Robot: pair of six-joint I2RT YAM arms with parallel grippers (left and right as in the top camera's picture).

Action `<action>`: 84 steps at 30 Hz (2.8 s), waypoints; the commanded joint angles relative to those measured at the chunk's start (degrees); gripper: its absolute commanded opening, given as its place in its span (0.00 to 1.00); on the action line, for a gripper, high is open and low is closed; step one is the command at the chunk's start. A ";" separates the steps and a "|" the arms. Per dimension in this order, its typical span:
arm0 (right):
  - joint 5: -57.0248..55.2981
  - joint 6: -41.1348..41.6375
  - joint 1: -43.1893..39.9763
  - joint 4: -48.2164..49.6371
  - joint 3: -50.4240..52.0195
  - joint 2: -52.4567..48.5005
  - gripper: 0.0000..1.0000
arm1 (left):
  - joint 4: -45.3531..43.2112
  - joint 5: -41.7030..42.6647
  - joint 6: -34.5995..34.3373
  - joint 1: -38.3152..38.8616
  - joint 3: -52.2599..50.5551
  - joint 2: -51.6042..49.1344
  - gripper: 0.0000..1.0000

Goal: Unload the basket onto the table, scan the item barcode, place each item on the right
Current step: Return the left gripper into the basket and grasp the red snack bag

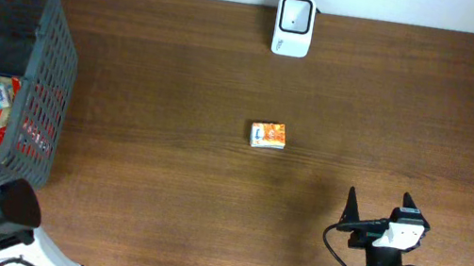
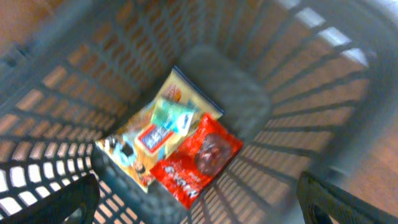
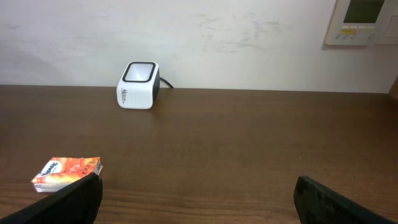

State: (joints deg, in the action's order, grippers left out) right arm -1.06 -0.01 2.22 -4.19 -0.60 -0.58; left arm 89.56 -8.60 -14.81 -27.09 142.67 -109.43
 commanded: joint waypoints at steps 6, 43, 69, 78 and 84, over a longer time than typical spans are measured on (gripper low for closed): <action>-0.94 0.00 -0.37 -0.35 0.28 0.37 0.98 | -13.77 11.15 5.53 -4.20 -25.05 -0.28 0.99; -0.94 0.00 -0.37 -0.35 0.28 0.37 0.98 | -43.87 2.80 5.46 -4.22 -63.73 -0.39 0.79; -0.94 0.00 -0.37 -0.35 0.28 0.37 0.98 | -36.54 7.43 5.49 -4.20 -52.13 5.97 0.26; -0.94 0.00 -0.37 -0.35 0.28 0.37 0.98 | -38.03 2.91 5.25 -4.22 -58.88 2.86 0.78; -0.94 0.00 -0.37 -0.35 0.28 0.37 0.98 | -38.01 -3.34 5.25 -4.22 -59.28 -2.36 0.99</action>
State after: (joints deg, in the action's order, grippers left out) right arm -1.06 0.01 2.22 -4.19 -0.60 -0.58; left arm 51.37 -6.39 -9.87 -31.27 83.96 -108.95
